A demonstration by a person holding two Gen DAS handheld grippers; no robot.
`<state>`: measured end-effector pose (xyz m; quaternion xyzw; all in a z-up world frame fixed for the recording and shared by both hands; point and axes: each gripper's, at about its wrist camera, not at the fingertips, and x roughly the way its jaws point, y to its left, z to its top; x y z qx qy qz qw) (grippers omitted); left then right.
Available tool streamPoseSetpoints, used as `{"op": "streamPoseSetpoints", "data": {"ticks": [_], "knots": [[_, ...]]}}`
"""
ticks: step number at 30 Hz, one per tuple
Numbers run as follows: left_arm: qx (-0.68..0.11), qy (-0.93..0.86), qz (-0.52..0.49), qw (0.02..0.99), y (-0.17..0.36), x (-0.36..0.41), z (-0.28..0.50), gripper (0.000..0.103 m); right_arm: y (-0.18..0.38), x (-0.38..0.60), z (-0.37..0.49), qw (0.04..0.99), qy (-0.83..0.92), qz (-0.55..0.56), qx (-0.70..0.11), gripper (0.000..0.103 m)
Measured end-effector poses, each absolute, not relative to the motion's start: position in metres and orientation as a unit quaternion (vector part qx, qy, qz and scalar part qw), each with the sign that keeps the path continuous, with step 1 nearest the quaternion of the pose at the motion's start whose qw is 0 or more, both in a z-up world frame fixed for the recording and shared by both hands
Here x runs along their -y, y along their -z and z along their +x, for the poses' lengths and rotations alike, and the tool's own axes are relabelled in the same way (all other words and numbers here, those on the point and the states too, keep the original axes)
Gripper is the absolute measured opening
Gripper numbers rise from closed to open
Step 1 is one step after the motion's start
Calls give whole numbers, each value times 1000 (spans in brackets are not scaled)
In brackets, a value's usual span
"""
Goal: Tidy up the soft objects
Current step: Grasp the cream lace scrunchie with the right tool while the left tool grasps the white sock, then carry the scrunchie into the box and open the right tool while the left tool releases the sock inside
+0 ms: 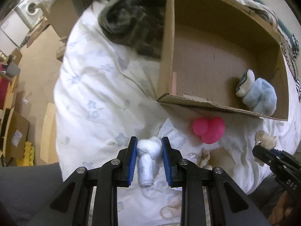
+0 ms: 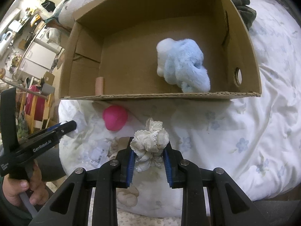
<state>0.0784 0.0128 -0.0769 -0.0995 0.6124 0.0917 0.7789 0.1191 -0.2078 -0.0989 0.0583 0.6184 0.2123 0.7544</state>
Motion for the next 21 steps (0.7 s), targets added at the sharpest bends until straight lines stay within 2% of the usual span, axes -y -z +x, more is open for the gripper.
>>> {"op": "streamPoseSetpoints", "data": {"ticks": [10, 21], "knots": [[-537, -101, -68, 834, 24, -1, 50, 23, 64, 201, 104, 776, -245, 57, -578, 29], [-477, -73, -68, 873, -37, 9, 71, 23, 17, 215, 114, 813, -267, 89, -509, 29]]}}
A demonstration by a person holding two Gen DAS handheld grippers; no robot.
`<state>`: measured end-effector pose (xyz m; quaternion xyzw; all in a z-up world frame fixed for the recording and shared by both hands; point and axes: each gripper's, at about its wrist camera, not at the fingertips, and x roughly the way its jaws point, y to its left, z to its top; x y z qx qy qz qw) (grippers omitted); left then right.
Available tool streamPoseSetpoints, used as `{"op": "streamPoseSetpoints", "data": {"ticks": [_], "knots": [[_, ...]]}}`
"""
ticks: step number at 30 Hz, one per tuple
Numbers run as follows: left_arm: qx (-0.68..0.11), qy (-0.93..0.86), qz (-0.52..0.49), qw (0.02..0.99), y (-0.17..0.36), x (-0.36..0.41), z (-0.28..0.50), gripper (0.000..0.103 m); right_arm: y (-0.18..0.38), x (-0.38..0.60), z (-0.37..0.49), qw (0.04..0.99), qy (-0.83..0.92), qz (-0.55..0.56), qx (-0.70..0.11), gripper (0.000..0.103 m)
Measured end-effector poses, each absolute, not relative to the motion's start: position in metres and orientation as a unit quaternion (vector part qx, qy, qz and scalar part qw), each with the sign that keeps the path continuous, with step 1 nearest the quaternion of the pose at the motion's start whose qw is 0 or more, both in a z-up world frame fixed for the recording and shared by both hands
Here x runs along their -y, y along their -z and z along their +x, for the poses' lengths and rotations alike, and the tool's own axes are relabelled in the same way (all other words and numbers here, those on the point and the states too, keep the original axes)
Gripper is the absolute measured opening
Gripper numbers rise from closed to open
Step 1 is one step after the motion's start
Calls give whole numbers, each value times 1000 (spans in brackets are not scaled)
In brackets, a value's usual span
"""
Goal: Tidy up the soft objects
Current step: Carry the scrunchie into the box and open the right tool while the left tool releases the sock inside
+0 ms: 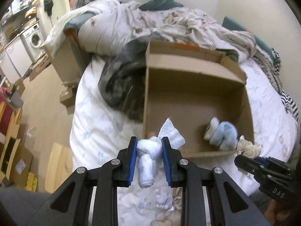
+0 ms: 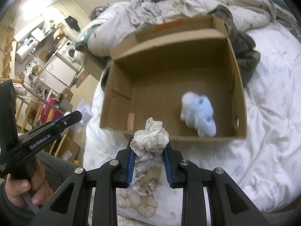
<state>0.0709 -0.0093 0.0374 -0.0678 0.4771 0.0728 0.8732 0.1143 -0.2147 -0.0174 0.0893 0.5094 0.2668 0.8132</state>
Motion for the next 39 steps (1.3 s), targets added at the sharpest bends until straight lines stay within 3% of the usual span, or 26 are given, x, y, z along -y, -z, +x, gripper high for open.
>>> {"op": "streamPoseSetpoints", "data": {"ticks": [11, 25, 39], "knots": [[-472, -42, -30, 880, -40, 26, 119, 23, -13, 214, 158, 842, -266, 85, -462, 29], [-475, -46, 1, 879, 14, 34, 141, 23, 44, 219, 184, 830, -225, 81, -504, 29], [-512, -38, -22, 858, 38, 37, 157, 24, 67, 211, 200, 811, -224, 84, -535, 30]]}}
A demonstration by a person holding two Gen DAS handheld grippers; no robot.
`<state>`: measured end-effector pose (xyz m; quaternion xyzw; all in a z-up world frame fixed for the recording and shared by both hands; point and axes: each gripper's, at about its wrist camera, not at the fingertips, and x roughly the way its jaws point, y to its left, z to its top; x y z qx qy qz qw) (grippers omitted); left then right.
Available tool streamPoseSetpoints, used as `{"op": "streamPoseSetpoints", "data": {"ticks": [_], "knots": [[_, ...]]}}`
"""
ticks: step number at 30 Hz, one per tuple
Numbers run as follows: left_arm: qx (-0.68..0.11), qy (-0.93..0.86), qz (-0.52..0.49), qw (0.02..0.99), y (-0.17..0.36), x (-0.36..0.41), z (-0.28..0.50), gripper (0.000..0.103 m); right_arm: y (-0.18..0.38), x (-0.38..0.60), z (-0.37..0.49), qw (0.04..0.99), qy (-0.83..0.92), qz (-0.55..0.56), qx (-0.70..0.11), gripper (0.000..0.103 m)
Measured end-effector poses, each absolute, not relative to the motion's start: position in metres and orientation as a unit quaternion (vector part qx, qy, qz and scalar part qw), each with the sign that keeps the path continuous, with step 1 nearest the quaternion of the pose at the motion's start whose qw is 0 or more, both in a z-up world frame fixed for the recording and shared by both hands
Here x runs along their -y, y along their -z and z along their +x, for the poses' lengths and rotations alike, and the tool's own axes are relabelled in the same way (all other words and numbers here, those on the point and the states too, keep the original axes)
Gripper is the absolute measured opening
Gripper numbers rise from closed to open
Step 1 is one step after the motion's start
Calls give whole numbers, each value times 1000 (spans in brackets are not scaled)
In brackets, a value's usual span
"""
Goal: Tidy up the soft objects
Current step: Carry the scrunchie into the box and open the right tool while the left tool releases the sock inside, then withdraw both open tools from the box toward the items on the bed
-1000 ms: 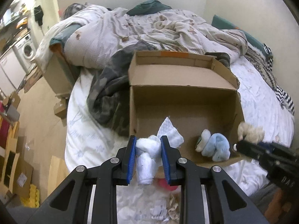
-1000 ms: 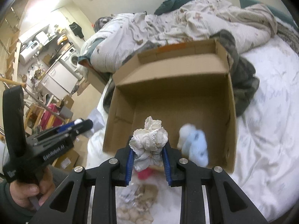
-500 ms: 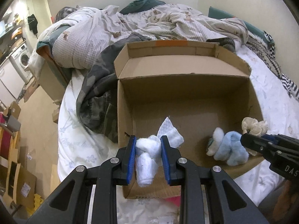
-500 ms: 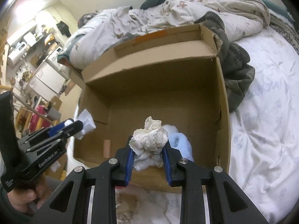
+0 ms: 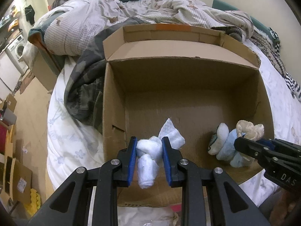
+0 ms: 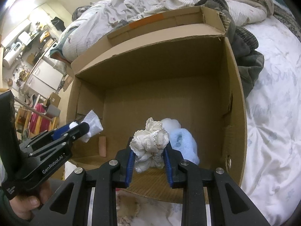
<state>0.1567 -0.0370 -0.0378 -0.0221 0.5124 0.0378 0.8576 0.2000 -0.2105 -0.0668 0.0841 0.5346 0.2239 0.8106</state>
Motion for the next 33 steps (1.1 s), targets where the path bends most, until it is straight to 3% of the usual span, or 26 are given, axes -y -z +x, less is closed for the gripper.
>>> {"op": "streamPoseSetpoints", "data": {"ticks": [17, 19, 21, 23, 26, 33], "knots": [[-519, -27, -26, 854, 41, 41, 158, 26, 71, 209, 202, 808, -229, 89, -536, 32], [-524, -22, -25, 851, 43, 43, 159, 30, 72, 210, 201, 808, -230, 90, -535, 41], [-526, -23, -20, 850, 44, 45, 158, 53, 71, 211, 201, 809, -230, 95, -532, 58], [-522, -30, -13, 852, 42, 46, 158, 64, 69, 212, 201, 812, -228, 101, -527, 67], [-519, -28, -15, 854, 40, 45, 158, 64, 68, 216, 203, 814, -222, 111, -525, 72], [-523, -30, -16, 852, 41, 44, 158, 64, 70, 217, 203, 812, -216, 114, -529, 73]]}}
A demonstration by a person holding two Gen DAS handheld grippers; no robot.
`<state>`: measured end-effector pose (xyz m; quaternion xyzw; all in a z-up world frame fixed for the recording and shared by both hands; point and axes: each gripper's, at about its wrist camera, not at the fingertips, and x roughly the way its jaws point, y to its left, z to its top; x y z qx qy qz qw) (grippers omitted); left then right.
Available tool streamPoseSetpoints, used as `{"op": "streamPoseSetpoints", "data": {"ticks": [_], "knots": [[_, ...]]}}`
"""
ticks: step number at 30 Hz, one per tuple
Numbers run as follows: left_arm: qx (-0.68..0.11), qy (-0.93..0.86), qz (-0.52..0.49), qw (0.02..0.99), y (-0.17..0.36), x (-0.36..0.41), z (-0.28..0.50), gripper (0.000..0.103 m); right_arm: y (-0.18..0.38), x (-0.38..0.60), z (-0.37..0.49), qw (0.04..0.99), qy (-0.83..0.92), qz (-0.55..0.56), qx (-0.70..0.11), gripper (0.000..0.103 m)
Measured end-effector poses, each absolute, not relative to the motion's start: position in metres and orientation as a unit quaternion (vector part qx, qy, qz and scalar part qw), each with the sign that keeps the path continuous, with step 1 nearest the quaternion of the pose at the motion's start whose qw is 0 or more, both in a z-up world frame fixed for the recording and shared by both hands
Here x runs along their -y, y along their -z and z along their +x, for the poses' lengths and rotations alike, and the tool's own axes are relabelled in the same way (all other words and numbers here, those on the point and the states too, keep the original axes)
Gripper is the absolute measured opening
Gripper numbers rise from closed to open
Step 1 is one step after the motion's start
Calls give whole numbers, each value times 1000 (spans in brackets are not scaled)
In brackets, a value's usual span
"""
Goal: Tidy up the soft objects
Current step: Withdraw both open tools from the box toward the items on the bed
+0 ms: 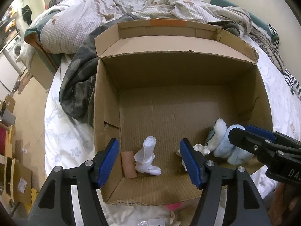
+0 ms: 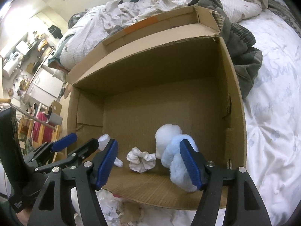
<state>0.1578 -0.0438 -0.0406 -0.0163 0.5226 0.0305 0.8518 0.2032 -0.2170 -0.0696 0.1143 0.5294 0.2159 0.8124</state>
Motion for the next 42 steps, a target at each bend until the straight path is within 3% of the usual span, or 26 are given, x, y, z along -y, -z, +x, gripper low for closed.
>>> {"op": "streamPoseSetpoints", "data": {"ticks": [16, 42], "knots": [[-507, -30, -11, 862, 29, 45, 150, 64, 62, 218, 200, 818, -214, 115, -522, 73], [-502, -62, -61, 861, 7, 9, 66, 64, 44, 233, 131, 829, -200, 83, -516, 73]]}}
